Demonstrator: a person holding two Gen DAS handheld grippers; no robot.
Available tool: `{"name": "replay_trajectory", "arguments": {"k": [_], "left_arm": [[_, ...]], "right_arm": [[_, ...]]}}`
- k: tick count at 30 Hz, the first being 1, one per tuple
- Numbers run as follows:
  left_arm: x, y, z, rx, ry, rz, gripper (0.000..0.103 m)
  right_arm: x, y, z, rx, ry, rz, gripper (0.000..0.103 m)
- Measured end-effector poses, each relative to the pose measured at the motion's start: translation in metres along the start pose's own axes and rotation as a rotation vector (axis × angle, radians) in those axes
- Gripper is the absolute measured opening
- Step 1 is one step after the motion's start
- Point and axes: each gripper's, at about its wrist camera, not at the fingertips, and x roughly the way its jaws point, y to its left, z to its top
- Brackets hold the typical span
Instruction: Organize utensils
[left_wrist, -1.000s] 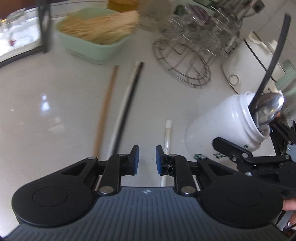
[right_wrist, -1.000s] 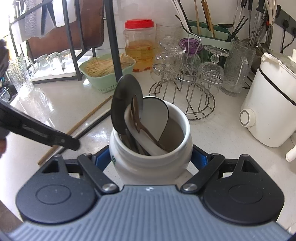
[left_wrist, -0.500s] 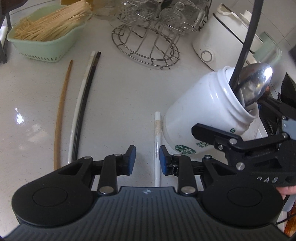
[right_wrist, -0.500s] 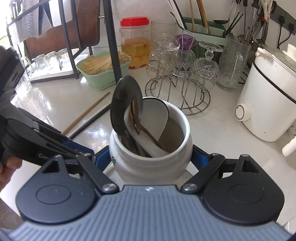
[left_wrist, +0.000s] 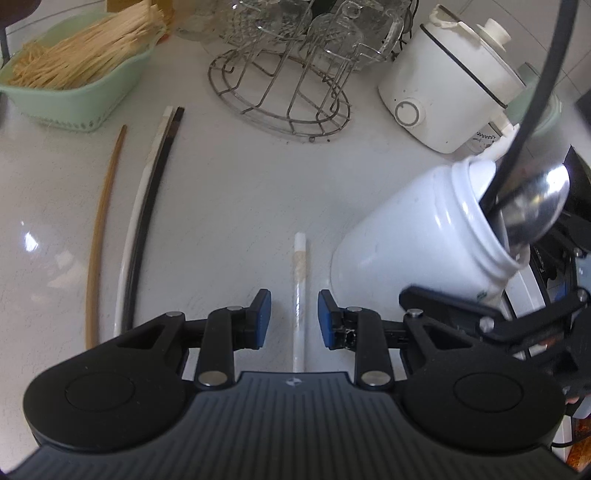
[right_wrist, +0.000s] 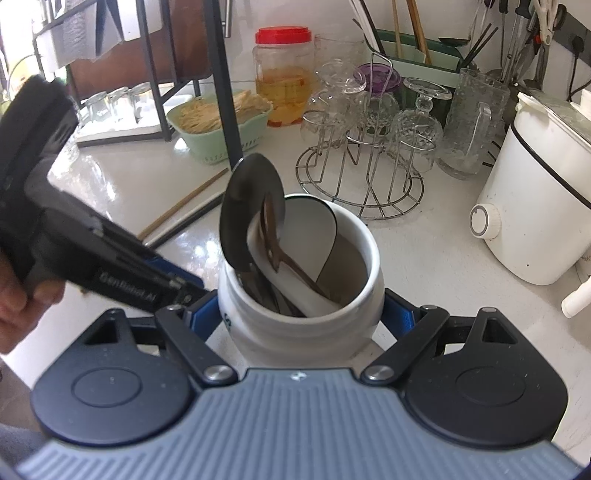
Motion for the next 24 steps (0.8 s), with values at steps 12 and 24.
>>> {"name": "replay_trajectory", "arguments": {"k": [12,24], "left_arm": [[0.017,-0.018,0.022,0.004,0.069,0.049,0.026],[0.014,-0.028,0.02,-0.007,0.055,0.223,0.007]], "right_arm": [[-0.008,-0.007,-0.011,-0.016,-0.022,0.028,0.091],[-0.007,-0.009,-0.013,-0.037,-0.041,0.044,0.091]]}}
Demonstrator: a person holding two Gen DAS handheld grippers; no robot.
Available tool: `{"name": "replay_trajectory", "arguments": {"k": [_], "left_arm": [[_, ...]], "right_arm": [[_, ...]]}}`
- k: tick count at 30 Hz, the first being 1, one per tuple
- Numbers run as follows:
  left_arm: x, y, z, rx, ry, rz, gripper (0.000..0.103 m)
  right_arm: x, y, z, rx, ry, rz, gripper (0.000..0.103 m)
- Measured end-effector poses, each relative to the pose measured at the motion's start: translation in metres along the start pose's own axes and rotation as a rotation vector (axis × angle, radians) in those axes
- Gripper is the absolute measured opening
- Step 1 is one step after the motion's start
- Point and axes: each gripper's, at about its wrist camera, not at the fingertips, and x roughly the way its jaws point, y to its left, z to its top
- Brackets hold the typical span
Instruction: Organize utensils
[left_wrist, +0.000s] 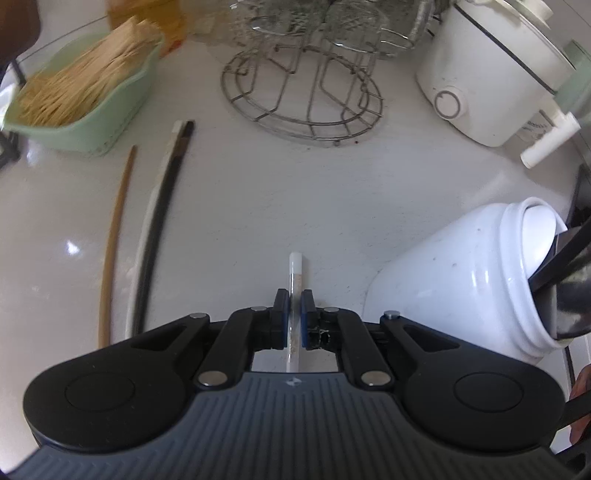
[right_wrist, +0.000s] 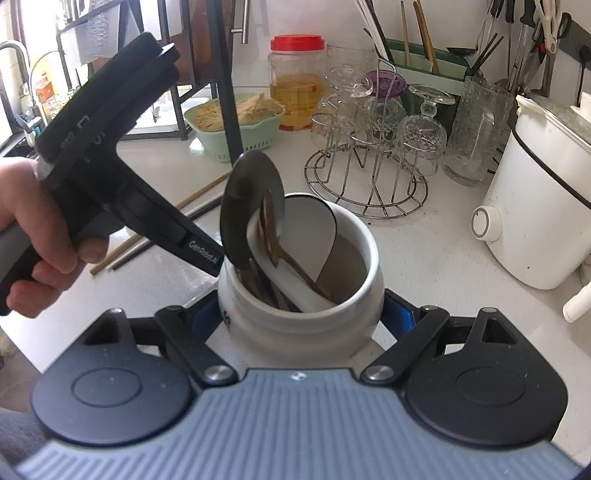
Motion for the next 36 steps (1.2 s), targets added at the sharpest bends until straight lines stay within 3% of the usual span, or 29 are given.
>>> {"name": "replay_trajectory", "arguments": {"k": [5,11,16,23,27,36], "left_arm": [[-0.021,0.012,-0.011,-0.07,-0.031,0.041,0.007],[-0.069,0.025,-0.028,-0.166,-0.129,0.089,0.007],[-0.116,0.034,-0.047,-0.265,-0.214,0.091,0.007],[-0.165,0.025,-0.069,-0.32,-0.316,0.072,0.007],[-0.183,0.017,-0.077,-0.315,-0.342,0.044,0.007],[-0.21,0.001,-0.08,-0.201,-0.379,-0.029,0.006]], "right_arm": [[0.002,0.002,0.003,-0.006,0.0,0.003,0.091],[0.007,0.011,0.007,-0.026,-0.012,0.022,0.091],[0.015,0.027,0.014,-0.05,-0.025,0.042,0.091],[0.021,0.047,0.019,-0.081,-0.041,0.077,0.091],[0.022,0.052,0.021,-0.087,-0.045,0.085,0.091],[0.022,0.054,0.023,-0.076,-0.036,0.075,0.091]]}}
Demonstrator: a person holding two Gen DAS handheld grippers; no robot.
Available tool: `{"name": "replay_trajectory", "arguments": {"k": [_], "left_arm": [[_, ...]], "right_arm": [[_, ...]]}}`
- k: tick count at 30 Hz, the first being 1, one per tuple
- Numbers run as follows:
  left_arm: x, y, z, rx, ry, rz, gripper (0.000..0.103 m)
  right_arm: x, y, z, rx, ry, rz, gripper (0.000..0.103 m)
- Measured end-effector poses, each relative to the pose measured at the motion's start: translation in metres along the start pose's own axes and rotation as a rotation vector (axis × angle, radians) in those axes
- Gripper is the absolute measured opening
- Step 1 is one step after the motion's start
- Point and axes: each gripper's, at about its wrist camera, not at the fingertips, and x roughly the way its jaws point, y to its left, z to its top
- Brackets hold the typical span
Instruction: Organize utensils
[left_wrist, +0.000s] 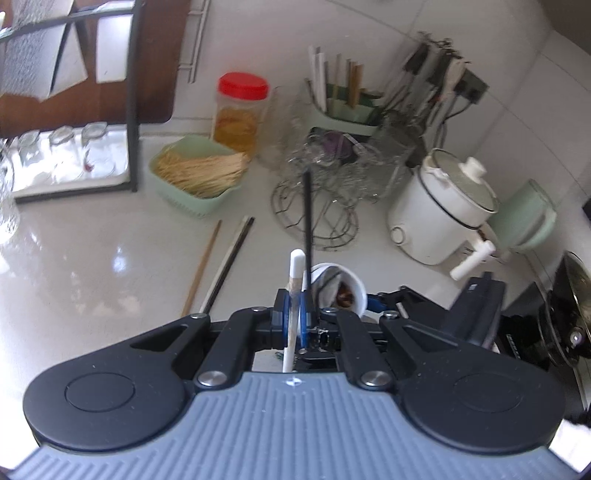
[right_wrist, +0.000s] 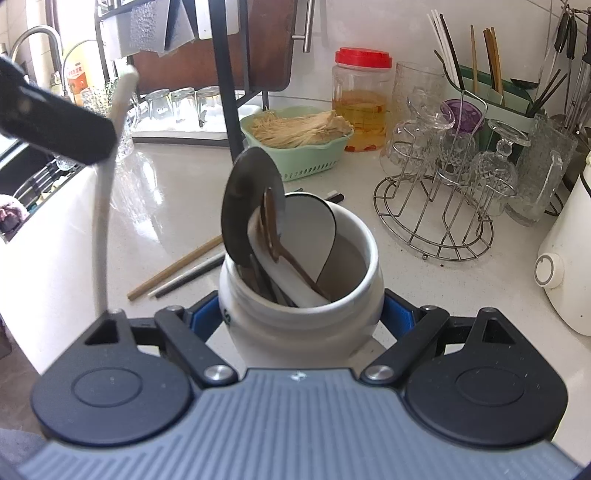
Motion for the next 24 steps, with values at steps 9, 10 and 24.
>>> {"name": "replay_trajectory", "arguments": {"k": [9,10,24], "left_arm": [[-0.024,-0.005,0.012,0.079,-0.033,-0.034,0.006],[-0.026,-0.006,0.014,0.087,-0.036,-0.037,0.006],[-0.052,-0.018,0.039,0.179,-0.042,-0.084,0.0]], "right_arm": [[-0.002,-0.002,-0.005,-0.004,-0.027,0.014,0.091],[-0.002,-0.002,-0.005,-0.004,-0.029,0.015,0.091],[-0.003,0.0,-0.008,0.013,-0.059,0.003,0.091]]}}
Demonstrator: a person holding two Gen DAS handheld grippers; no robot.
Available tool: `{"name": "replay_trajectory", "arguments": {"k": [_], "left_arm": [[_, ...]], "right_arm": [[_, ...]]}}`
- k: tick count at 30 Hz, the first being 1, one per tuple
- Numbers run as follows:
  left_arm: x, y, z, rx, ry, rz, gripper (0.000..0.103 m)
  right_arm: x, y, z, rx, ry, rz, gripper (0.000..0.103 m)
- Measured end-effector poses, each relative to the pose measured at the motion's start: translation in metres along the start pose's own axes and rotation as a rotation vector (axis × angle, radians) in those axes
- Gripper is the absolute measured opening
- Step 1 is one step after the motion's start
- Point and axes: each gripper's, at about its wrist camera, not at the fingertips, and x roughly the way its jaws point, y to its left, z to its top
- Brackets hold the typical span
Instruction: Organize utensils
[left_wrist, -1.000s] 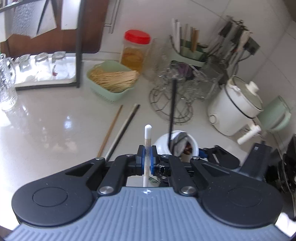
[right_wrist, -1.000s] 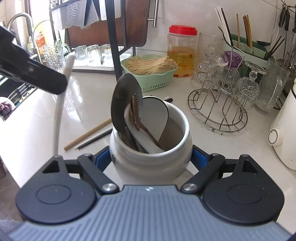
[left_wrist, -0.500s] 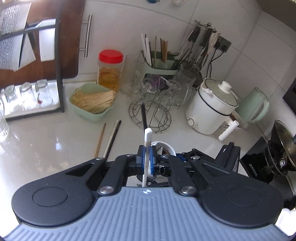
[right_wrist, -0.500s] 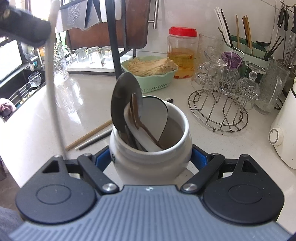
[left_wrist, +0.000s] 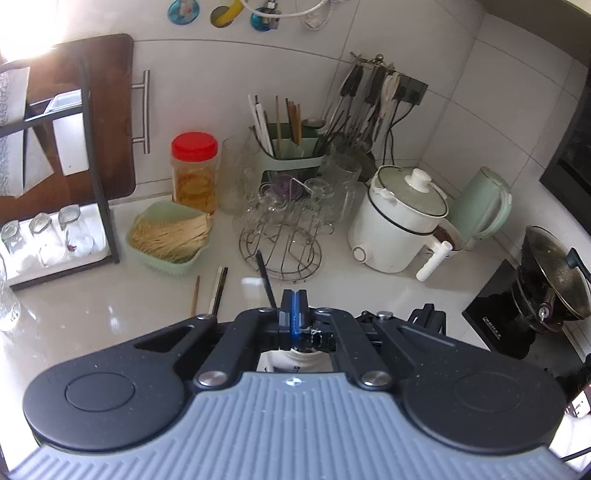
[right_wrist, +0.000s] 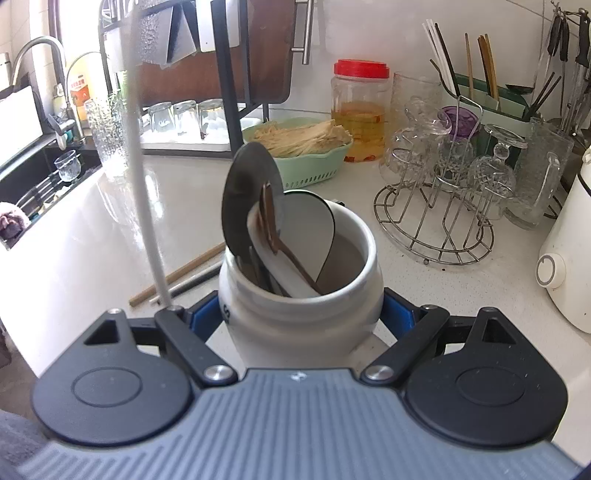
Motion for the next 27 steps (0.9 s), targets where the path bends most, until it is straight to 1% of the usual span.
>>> {"name": "replay_trajectory", "arguments": {"k": [5,8,12,16,19,22,25,27], "left_arm": [[0.014,0.009,-0.008,-0.019,0.044,0.011,0.0],[0.029,0.025,-0.018,-0.072,0.086,0.018,0.0],[0.047,0.049,-0.035,-0.135,0.132,0.048,0.0],[0.061,0.068,-0.053,-0.183,0.16,0.044,0.0],[0.074,0.077,-0.067,-0.211,0.172,0.023,0.0],[0.09,0.083,-0.078,-0.221,0.184,0.023,0.001],[0.111,0.092,-0.085,-0.253,0.208,0.024,0.002],[0.125,0.097,-0.089,-0.271,0.219,0.006,0.003]], "right_arm": [[0.0,0.0,0.0,0.005,-0.003,-0.005,0.091],[0.0,0.001,0.0,0.005,-0.006,-0.007,0.091],[0.0,0.0,0.0,0.007,-0.001,-0.009,0.091],[0.0,0.0,0.0,-0.001,0.003,-0.006,0.091],[0.001,0.0,0.002,-0.007,0.006,-0.004,0.091],[0.001,0.001,0.002,-0.015,0.004,-0.003,0.091],[0.0,0.001,0.001,-0.023,0.001,0.001,0.091],[0.0,0.001,0.001,-0.025,-0.002,0.005,0.091]]}}
